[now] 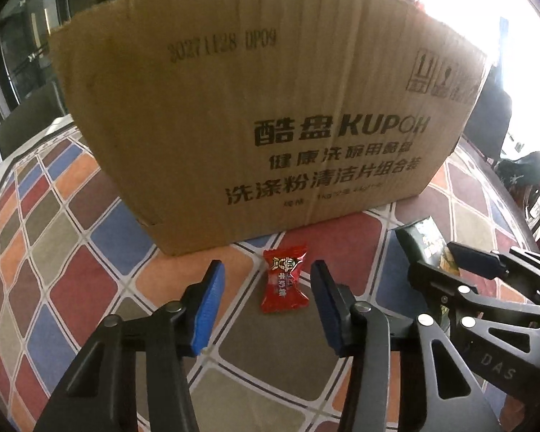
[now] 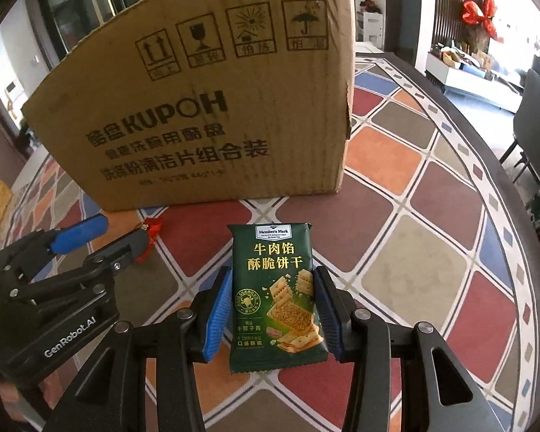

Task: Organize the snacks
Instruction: 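Grasp the green biscuit pack with right tool while left tool grasps red candy, then carry biscuit pack and red candy into the box and open both tools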

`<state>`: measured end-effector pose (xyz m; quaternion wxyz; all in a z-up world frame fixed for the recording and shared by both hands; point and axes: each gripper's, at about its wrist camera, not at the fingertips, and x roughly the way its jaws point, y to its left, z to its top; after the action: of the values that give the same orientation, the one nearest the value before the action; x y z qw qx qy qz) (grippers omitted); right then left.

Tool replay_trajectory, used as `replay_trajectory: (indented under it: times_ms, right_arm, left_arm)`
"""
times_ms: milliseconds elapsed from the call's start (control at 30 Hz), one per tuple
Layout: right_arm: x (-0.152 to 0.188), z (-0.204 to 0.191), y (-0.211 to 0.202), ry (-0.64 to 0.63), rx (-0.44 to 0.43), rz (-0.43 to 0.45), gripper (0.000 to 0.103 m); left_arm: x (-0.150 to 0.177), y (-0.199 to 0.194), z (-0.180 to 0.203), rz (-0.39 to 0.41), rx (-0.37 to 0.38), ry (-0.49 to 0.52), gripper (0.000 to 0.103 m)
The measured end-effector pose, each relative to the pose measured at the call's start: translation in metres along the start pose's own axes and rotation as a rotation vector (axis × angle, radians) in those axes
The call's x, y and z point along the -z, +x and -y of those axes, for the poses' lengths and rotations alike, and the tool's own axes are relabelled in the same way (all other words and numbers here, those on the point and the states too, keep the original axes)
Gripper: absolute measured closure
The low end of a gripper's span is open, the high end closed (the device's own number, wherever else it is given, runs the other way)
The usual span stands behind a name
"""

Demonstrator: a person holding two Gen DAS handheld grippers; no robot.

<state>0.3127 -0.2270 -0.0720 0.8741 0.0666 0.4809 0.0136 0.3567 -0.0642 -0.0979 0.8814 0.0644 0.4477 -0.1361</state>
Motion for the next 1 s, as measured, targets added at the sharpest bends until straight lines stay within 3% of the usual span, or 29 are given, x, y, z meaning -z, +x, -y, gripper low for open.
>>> replay_trajectory:
  times_ms: [167,367,1000]
  right_arm:
    - [-0.003,0.002,0.002,-0.001,0.0,0.001,0.057]
    - [-0.006,-0.004,0.004,-0.002,-0.003,-0.001,0.057]
    - [-0.003,-0.011,-0.021,-0.016,-0.009,0.038,0.057]
  left_arm:
    - [0.0,0.006,-0.002,-0.011,0.011,-0.014,0.061]
    - [-0.001,0.014,-0.005,-0.041,0.057,-0.035,0.08]
    - [0.017,-0.028,0.012,0.005,0.064,-0.064,0.082]
